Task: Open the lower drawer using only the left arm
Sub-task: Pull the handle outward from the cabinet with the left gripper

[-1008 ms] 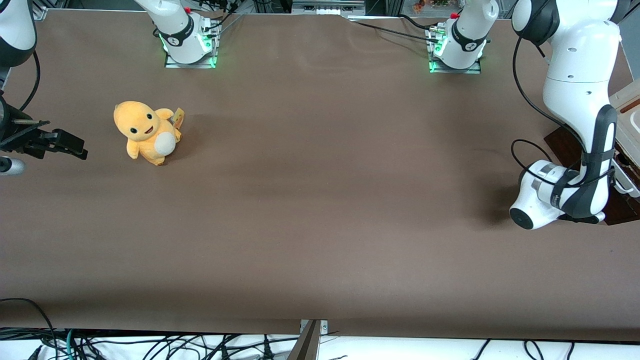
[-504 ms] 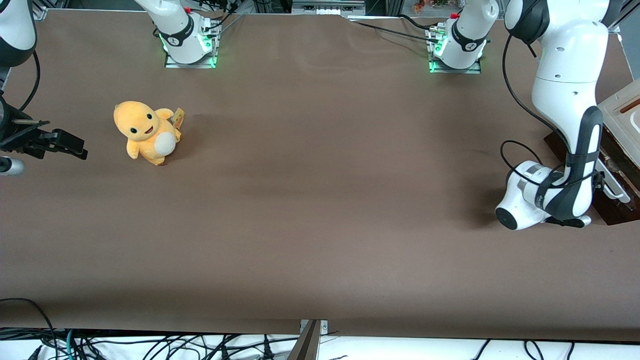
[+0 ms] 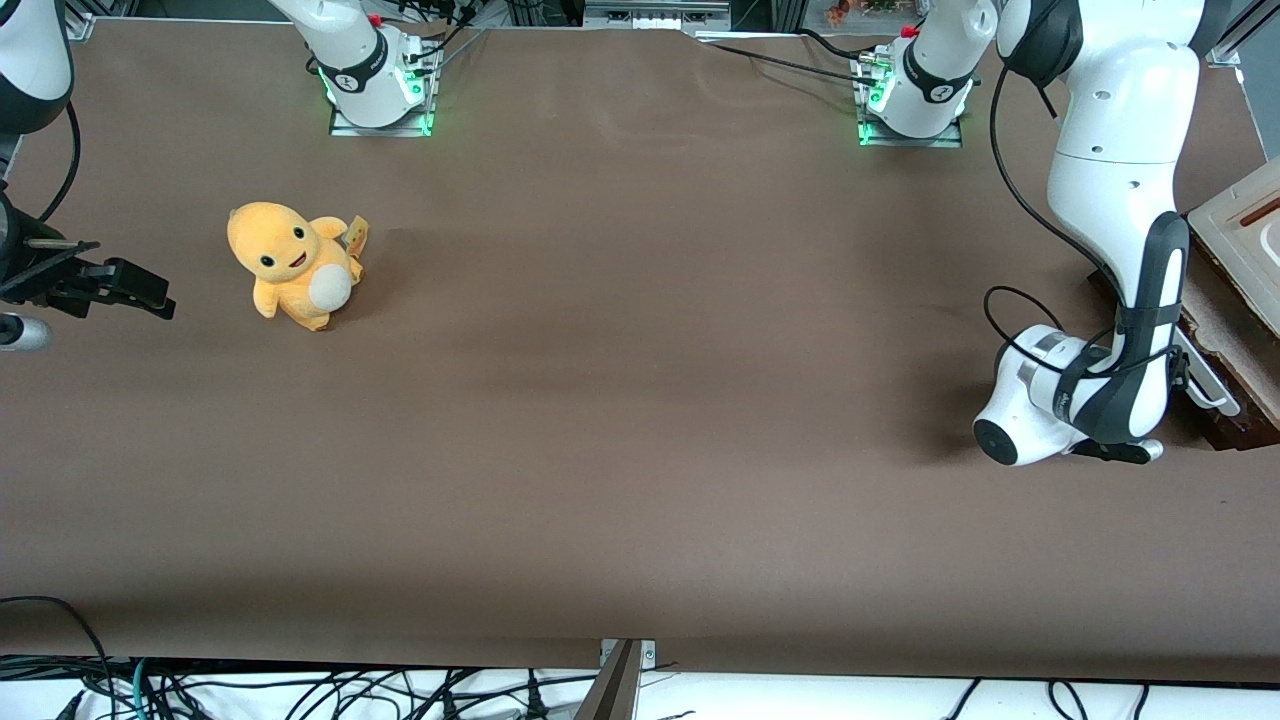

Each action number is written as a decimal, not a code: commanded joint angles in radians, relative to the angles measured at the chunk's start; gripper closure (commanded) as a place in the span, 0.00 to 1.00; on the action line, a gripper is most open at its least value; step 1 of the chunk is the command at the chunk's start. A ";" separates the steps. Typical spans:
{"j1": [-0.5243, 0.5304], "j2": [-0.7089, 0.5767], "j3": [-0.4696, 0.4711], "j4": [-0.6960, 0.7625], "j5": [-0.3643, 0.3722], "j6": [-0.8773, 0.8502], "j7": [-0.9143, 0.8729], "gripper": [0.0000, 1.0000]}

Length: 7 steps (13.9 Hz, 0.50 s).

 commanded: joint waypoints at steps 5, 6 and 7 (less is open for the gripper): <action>-0.033 0.026 -0.007 0.075 -0.094 0.006 0.069 0.00; -0.033 0.020 -0.007 0.081 -0.096 0.006 0.071 0.00; -0.034 0.013 -0.007 0.084 -0.099 0.004 0.071 0.00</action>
